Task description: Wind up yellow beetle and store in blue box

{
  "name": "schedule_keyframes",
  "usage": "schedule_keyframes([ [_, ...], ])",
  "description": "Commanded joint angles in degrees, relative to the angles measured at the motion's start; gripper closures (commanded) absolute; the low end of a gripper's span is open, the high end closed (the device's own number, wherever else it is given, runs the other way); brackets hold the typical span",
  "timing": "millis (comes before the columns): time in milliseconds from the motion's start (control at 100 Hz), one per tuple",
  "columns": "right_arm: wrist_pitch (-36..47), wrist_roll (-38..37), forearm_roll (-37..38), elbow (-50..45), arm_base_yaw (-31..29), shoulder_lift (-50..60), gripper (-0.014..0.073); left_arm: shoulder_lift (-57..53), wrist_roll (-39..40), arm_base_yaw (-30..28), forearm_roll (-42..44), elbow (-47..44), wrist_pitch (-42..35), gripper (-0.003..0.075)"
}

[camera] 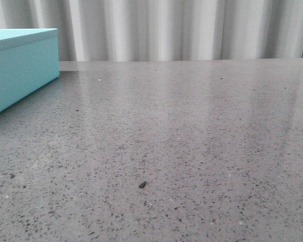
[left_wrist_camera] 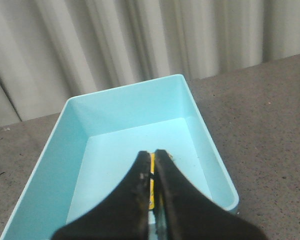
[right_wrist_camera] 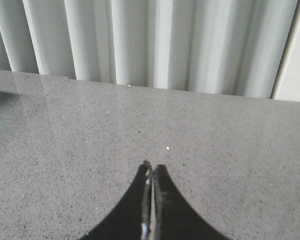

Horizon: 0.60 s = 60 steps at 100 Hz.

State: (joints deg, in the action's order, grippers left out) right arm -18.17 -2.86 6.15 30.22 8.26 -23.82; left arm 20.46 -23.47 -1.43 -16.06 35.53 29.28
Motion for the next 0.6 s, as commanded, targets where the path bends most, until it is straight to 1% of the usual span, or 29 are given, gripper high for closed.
schedule_keyframes([
  [0, 9.0, 0.4, 0.9, -0.7, 0.0, -0.2, 0.0654, -4.1, 0.1, 0.0, -1.3, -1.6, -6.5, 0.0741],
  [180, 18.2, 0.4, 0.9, -6.0, 0.0, -0.2, 0.0654, -11.5, 0.1, 0.0, -2.3, -5.9, -8.9, 0.0741],
  [340, 27.7, 0.4, 0.9, -11.2, 0.0, -0.2, 0.0654, -14.3, 0.2, 0.0, -2.7, -8.1, -9.8, 0.0741],
  [470, 30.9, 0.4, 0.9, -14.7, 0.0, -0.2, 0.0654, -15.3, 0.4, 0.0, -4.8, -9.4, -9.9, 0.0741],
  [590, 31.4, 0.4, 0.9, -17.4, 0.0, -0.2, 0.0654, -15.4, 0.4, 0.0, -5.8, -10.6, -9.8, 0.0741],
])
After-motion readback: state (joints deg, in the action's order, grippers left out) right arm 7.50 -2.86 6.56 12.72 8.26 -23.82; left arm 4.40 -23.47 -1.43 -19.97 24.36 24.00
